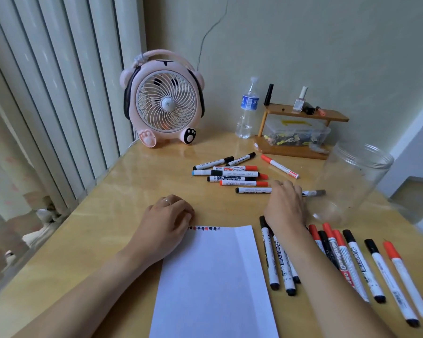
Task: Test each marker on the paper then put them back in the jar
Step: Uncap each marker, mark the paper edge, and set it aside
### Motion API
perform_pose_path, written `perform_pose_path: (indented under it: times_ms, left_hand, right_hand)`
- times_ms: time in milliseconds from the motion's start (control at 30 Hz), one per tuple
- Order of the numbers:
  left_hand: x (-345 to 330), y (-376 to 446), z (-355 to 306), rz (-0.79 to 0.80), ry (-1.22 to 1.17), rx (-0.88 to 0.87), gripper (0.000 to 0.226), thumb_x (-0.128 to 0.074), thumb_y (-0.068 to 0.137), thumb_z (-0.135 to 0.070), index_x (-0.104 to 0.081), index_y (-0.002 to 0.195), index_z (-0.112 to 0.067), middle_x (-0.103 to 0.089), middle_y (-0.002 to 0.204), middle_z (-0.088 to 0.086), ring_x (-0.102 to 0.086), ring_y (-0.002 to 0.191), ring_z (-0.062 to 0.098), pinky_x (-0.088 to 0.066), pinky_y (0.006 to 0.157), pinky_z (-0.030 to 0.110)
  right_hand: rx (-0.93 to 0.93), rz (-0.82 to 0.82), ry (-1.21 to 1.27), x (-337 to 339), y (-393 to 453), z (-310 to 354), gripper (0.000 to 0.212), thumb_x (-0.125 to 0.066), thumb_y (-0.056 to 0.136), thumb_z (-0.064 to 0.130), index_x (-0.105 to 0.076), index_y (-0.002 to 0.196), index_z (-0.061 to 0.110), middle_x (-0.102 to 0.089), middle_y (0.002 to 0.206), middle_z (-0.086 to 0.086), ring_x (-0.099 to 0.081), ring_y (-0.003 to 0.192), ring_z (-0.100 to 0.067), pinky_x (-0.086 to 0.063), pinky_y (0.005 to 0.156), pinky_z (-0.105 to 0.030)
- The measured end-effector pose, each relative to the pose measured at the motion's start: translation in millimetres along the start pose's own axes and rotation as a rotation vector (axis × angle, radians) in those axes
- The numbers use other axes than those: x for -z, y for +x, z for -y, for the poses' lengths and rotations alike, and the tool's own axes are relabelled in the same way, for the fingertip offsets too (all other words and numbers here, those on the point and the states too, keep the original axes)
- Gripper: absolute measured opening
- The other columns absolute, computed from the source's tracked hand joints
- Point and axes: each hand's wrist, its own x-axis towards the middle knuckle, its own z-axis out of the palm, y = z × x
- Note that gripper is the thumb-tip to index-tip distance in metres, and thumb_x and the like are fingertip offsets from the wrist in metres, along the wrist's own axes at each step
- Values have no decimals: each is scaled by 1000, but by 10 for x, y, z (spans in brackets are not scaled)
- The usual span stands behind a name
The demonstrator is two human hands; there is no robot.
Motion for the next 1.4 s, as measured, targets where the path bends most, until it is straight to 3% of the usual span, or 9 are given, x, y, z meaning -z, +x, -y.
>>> perform_pose_path:
  times_ms: [133,467,567,700,800,900,1100,1233,1400]
  left_hand:
    - [0,-26,-34,-6,-4,-6,29,-40,90,-45,-67,99,-37,-55,103,-19,-53,98,8,-47,91,42]
    - [17,-25,-66,8,-6,19,25,-45,91,-39,-68,101,-35,-55,104,-17,-52,101,9,-44,95,43]
    - [25,-26,-80,5,-17,16,25,-46,91,-39,-68,100,-35,-55,104,-17,-53,100,10,-46,95,45]
    - [40,-51,-95,-28,-42,-8,22,-49,93,-37,-67,107,-35,-55,107,-17,-55,96,6,-48,94,45]
    - [62,-67,-142,-49,-50,-39,27,-53,92,-32,-62,117,-34,-54,114,-17,-56,93,3,-49,92,45]
    - [71,-71,-186,-91,-65,-99,39,-53,90,-29,-56,128,-30,-52,123,-17,-53,115,6,-53,88,44]
    - [103,-73,-225,-142,-144,-151,68,-66,96,-15,-33,155,-23,-42,138,-7,-44,126,1,-30,101,7]
    - [92,-54,-137,-160,-4,-180,53,-56,102,-34,-40,151,-20,-36,136,2,-43,122,11,-35,104,23]
    - [143,17,32,-161,178,-213,33,-44,102,-52,-56,105,-21,-46,122,-1,-49,108,22,-46,89,42]
  right_hand:
    - [-20,47,11,-12,3,-68,52,-53,94,-6,-49,142,12,-52,137,-13,-48,127,-32,-45,96,-38]
    - [-103,35,41,-5,-15,-87,18,-60,98,1,-64,116,2,-53,127,-16,-58,117,-39,-51,81,-41]
    - [-131,-25,71,-34,-18,-100,26,-63,95,-3,-61,120,-1,-55,124,-21,-61,109,-40,-48,73,-39]
    - [-116,-157,119,28,-66,-57,37,-65,92,-3,-54,127,1,-52,123,-24,-60,106,-40,-53,83,-44]
    - [-1,-346,212,256,-180,71,24,-64,92,-1,-59,115,0,-55,113,-21,-60,98,-38,-53,82,-44]
    - [193,-496,410,469,-411,278,18,-60,80,-6,-58,96,1,-54,98,-15,-53,82,-30,-44,69,-37]
    - [244,33,951,392,-810,496,18,-63,78,6,-61,87,22,-58,82,6,-52,69,-11,-42,63,-23]
    - [157,355,1042,310,-811,451,19,-59,71,32,-62,89,36,-61,78,10,-65,76,-30,-56,72,-49]
    - [169,562,1053,350,-750,368,15,-60,90,11,-67,99,20,-60,81,4,-71,73,-18,-52,69,-33]
